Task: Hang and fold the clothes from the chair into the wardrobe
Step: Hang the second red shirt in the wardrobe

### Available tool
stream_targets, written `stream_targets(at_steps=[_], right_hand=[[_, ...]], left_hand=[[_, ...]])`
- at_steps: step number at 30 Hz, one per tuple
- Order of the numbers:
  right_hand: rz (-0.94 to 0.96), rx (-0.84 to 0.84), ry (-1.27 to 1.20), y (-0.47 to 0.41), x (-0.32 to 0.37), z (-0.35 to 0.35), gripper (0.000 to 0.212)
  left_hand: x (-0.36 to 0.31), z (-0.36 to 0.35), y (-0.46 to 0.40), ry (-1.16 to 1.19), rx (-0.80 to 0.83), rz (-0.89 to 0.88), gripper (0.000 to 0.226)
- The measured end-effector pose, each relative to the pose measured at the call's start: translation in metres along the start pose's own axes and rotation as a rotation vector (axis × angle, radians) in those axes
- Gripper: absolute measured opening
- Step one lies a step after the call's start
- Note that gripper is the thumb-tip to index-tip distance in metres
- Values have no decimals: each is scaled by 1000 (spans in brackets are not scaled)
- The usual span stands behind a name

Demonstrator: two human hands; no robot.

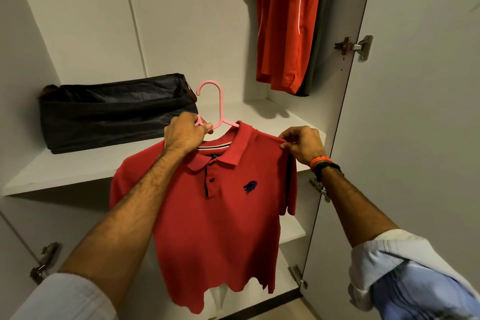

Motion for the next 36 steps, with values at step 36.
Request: stream_targets(at_steps=[36], right_hand=[[278,30,-122,4,77,-30,22]], left_hand=[[-7,-8,18,93,76,-139,35]])
Point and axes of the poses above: each hand's wrist, its own y-axis away from the middle knuckle, its own z-axis out of the back of the hand, x = y × z, the point moved 5 cm from there along -y, towards the middle knuckle, and after that the axes turned 12 degrees about -x, right-handed, at the moved point
